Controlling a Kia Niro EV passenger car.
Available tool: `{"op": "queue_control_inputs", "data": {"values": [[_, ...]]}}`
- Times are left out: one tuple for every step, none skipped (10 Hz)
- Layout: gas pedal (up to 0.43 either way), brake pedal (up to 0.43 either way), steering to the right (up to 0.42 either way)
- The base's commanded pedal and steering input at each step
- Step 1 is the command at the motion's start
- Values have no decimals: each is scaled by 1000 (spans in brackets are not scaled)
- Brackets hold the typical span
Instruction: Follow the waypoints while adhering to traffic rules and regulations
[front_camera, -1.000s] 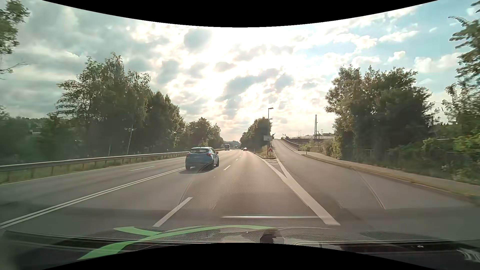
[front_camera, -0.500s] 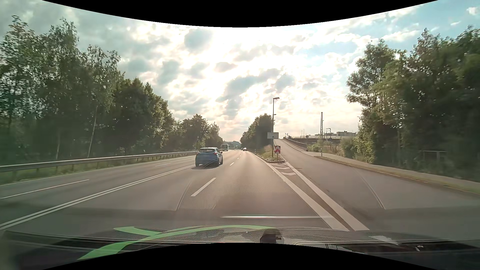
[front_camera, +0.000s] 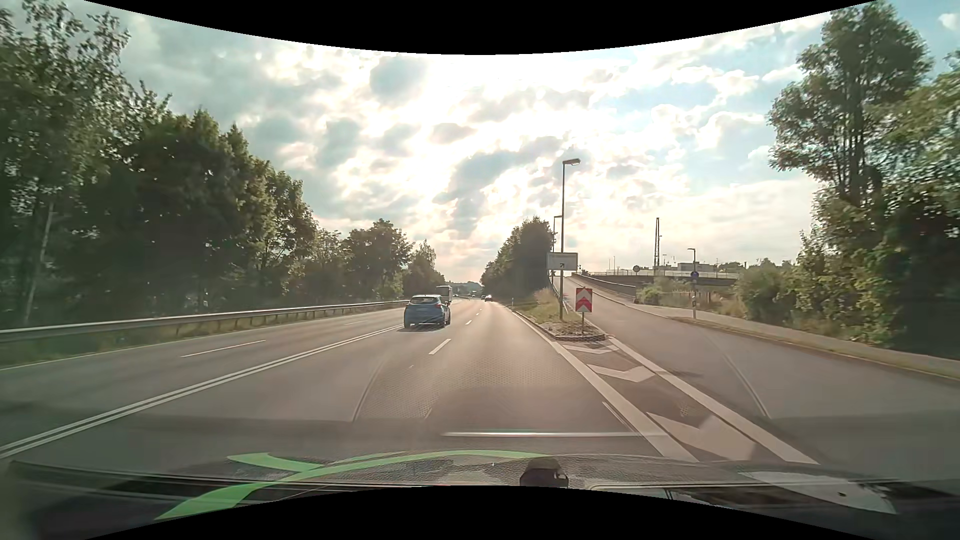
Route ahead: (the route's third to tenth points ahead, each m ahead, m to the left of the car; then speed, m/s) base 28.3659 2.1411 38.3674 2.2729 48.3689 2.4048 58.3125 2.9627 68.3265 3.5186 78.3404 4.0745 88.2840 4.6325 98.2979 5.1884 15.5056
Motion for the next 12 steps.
{"op": "queue_control_inputs", "data": {"values": [[169, 0, -2], [169, 0, -3], [169, 0, -3], [157, 0, -3], [157, 0, -3], [157, 0, -4], [130, 0, -4], [130, 0, -4], [118, 0, -4], [118, 0, -4], [138, 0, -4], [138, 0, -4]]}}
